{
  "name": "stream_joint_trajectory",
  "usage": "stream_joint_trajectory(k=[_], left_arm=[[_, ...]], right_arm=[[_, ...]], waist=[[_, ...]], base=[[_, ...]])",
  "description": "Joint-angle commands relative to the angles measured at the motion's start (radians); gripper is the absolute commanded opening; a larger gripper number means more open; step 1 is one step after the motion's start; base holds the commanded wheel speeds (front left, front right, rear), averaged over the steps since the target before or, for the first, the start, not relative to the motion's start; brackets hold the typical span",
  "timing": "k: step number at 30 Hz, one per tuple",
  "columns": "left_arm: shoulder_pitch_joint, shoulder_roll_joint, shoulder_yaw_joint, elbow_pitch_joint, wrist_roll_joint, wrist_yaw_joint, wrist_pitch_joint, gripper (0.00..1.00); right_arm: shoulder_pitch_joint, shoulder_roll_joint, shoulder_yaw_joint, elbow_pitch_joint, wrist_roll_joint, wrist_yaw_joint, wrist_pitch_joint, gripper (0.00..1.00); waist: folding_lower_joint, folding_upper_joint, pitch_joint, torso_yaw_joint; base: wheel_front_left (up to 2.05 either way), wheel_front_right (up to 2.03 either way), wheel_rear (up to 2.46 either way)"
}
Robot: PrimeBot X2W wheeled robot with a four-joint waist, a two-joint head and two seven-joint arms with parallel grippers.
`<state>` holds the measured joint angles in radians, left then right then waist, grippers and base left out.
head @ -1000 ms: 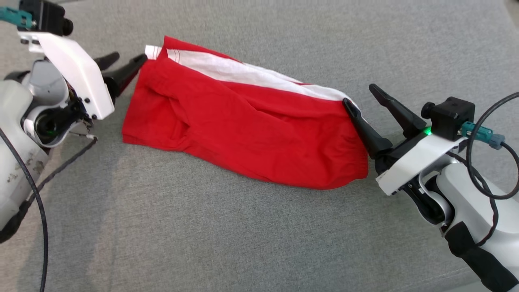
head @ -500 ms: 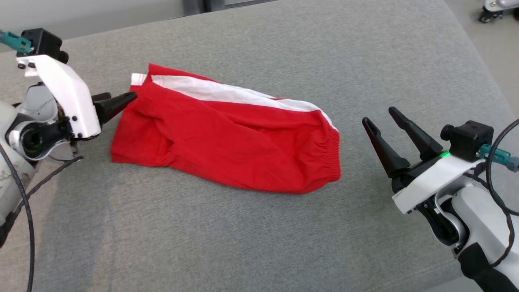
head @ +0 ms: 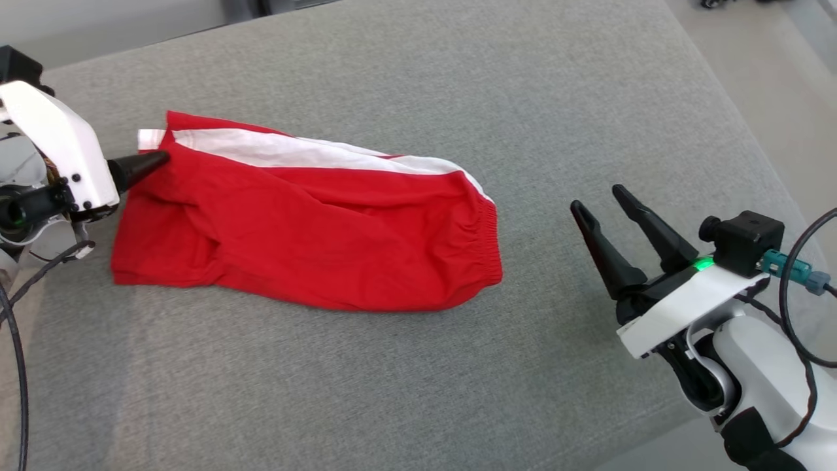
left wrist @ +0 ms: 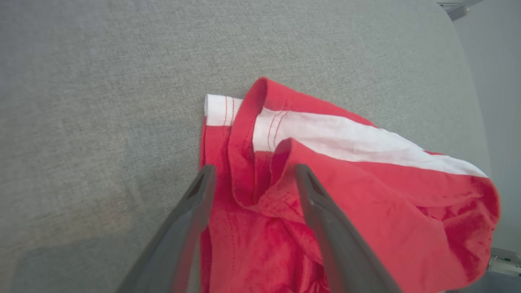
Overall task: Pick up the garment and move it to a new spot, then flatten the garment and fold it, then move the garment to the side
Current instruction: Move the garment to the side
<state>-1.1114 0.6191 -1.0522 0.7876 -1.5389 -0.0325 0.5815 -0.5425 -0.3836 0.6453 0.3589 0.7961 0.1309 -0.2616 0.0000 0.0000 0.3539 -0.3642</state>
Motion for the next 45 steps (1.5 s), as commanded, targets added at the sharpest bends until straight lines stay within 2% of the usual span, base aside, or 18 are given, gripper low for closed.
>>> stream_joint_trajectory(k=[1,8,16,19,23,24,25,26,37,42,45], left_arm=[[-0.009,0.002,0.001,0.013,0.004,0.009,0.008,1.0],[-0.019,0.008,-0.024,0.049,0.013,0.027,0.071,1.0],[-0.032,0.034,-0.095,0.087,0.09,0.038,0.128,1.0],[-0.032,0.037,-0.12,0.082,0.094,0.033,0.201,1.0],[-0.024,0.032,-0.112,0.05,0.048,0.02,0.293,1.0],[-0.024,0.031,-0.109,0.04,0.039,0.02,0.309,0.89],[-0.024,0.032,-0.107,0.028,0.034,0.017,0.315,0.35],[-0.026,0.034,-0.104,0.017,0.032,0.016,0.31,0.0],[-0.032,0.037,-0.056,-0.038,-0.003,0.018,0.274,0.0],[-0.009,0.029,-0.049,-0.051,-0.025,0.009,0.275,0.0],[0.012,0.023,-0.047,-0.053,-0.034,0.018,0.268,0.0]], right_arm=[[0.016,0.006,-0.009,-0.006,-0.009,0.0,-0.003,1.0],[0.028,0.025,-0.017,0.0,-0.017,0.0,-0.003,1.0],[0.034,0.047,-0.03,-0.007,-0.024,0.0,-0.003,1.0],[0.033,0.052,-0.035,-0.006,-0.027,0.0,-0.003,1.0],[0.03,0.052,-0.038,-0.001,-0.026,0.0,-0.003,1.0],[0.028,0.051,-0.038,0.0,-0.025,0.0,-0.003,1.0],[0.026,0.05,-0.038,0.002,-0.025,0.0,-0.003,1.0],[0.024,0.049,-0.037,0.004,-0.026,0.0,-0.003,1.0],[0.01,0.042,-0.019,0.026,-0.02,0.0,-0.003,1.0],[0.022,0.031,-0.015,0.041,-0.012,0.0,-0.003,1.0],[0.022,0.021,-0.006,0.055,-0.011,0.0,-0.003,1.0]], waist=[[0.0,0.0,0.017,-0.024],[0.0,0.0,0.037,-0.058],[0.0,0.0,0.07,-0.077],[0.0,0.0,0.082,-0.076],[0.0,0.0,0.085,-0.07],[0.0,0.0,0.084,-0.068],[0.0,0.0,0.083,-0.066],[0.0,0.0,0.082,-0.064],[0.0,0.0,0.058,-0.032],[0.0,0.0,0.012,0.01],[0.0,0.0,-0.021,0.04]], base=[[0.0,0.0,0.0],[0.0,0.0,0.0],[0.0,0.0,0.0],[0.0,0.0,0.0],[0.0,0.0,0.0],[0.0,0.0,0.0],[0.0,0.0,0.0],[0.0,0.0,0.0],[0.0,0.0,0.0],[0.0,0.0,0.0],[0.0,0.0,0.0]])
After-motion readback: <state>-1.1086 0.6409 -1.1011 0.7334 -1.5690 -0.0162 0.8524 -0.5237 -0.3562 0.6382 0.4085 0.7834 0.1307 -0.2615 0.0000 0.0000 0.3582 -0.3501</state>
